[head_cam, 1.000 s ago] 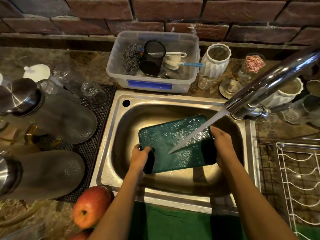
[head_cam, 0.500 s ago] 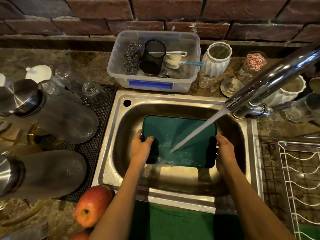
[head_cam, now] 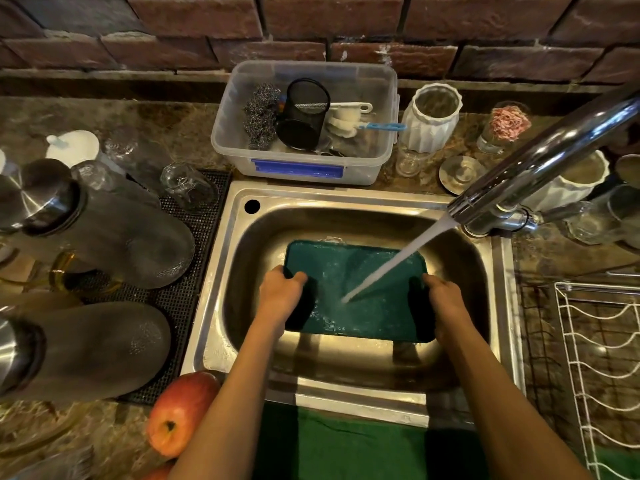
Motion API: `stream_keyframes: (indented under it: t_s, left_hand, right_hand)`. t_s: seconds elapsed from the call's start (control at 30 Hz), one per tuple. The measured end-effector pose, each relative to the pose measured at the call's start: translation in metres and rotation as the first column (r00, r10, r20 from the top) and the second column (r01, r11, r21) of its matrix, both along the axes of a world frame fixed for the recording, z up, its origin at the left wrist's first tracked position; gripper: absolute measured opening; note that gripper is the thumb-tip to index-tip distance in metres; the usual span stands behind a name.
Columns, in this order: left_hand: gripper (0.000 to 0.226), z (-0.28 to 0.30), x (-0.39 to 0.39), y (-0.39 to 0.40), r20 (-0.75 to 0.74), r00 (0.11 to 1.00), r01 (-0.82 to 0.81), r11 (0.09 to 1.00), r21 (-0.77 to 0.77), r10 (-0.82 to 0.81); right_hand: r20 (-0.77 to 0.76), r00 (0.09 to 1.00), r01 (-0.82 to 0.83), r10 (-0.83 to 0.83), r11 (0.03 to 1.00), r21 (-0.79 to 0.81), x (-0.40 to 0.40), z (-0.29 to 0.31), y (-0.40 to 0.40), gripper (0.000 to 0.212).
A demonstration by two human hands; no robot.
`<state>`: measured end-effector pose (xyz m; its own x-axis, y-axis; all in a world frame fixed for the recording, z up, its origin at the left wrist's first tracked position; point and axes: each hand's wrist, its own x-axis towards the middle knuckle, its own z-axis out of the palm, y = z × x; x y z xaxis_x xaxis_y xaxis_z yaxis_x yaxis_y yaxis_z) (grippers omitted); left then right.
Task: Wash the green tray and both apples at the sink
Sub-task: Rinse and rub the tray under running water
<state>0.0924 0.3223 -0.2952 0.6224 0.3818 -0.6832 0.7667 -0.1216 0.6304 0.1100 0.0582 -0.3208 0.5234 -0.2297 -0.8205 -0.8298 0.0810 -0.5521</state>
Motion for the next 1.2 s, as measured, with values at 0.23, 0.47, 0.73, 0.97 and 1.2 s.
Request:
stream_keyframes:
  t_s: [0.23, 0.47, 0.73, 0.97, 1.2]
  left_hand:
    - [0.012, -0.028, -0.017, 0.0, -0.087, 0.992, -0.102, 0.992, -0.079, 0.095]
    - [0.035, -0.038, -0.028, -0.001, -0.071, 0.99, -0.134, 0.978, -0.162, 0.124]
    - [0.032, -0.03, -0.026, -0.001, 0.142, 0.977, -0.133, 0.973, -0.186, 0.161]
    - [0.023, -0.017, -0.006, -0.004, 0.292, 0.955, -0.024, 0.997, -0.073, 0.045]
    - [0.008, -0.035, 0.01, -0.003, 0.179, 0.984, 0.02, 0.996, -0.089, -0.004]
  right_hand:
    - [0.149, 0.988, -0.045, 0.042, 0.999, 0.015, 0.017, 0.028, 0.004, 0.017]
    - [0.353, 0.934, -0.087, 0.062, 0.995, 0.055, 0.015, 0.033, 0.002, 0.02]
    - [0.387, 0.921, -0.074, 0.035, 0.993, 0.087, -0.002, 0.011, -0.005, 0.025]
    - [0.259, 0.96, 0.064, -0.107, 0.984, 0.168, -0.015, -0.013, -0.007, 0.022]
    - [0.16, 0.977, 0.12, -0.143, 0.982, 0.146, -0.02, -0.039, -0.007, 0.04]
